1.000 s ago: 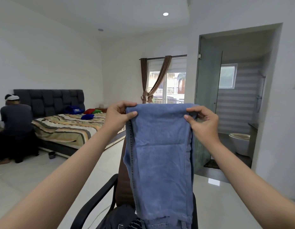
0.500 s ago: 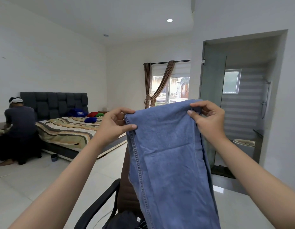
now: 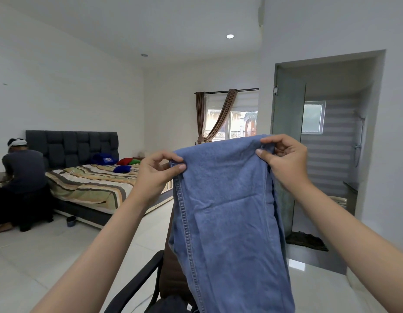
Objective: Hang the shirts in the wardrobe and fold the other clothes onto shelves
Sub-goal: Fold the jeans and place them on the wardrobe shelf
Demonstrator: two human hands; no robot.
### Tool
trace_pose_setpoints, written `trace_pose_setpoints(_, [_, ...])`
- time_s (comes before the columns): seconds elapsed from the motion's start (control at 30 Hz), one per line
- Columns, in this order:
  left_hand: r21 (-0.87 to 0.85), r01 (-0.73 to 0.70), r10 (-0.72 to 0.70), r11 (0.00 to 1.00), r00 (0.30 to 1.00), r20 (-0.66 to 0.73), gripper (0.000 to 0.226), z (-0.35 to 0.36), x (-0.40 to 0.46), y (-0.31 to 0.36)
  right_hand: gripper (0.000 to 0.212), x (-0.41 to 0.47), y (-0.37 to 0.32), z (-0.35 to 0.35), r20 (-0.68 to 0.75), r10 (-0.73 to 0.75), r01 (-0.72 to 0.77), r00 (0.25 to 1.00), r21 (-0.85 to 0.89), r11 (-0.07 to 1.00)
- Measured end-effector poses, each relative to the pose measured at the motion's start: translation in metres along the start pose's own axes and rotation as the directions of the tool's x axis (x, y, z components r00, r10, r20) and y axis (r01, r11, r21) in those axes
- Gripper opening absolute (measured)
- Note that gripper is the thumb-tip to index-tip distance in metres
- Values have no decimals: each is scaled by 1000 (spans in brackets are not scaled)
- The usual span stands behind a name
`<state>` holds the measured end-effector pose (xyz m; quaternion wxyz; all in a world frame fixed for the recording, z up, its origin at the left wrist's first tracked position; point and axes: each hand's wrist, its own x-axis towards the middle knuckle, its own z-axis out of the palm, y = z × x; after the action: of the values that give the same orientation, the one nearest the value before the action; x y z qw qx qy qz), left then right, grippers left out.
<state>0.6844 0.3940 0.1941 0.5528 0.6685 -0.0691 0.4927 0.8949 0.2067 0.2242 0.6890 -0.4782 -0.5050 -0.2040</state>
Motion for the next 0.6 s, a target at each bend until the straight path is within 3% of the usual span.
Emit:
trace_pose_setpoints(0.33, [-20,48,-49,999,996,-69,38,-16,0,-3,36,9,-18,17,23,-16,15,1000,34,999])
trace_pose_setpoints(0.4, [-47,55,-58,997,996,-63,34,-16,-1,-4,36,10,-18,21,10,3,-3,1000,54,999])
trace_pose_setpoints(0.47, [-131,73,-82,989,995,-63,16,-16,-5,-6,34,10,-20,24,-4,28,-28,1000,87,996])
trace_pose_setpoints(0.6, [-267,200,-223,943,973,-58,59,-19,-28,-25,34,11,-30,31,20,20,-22,1000,109,994])
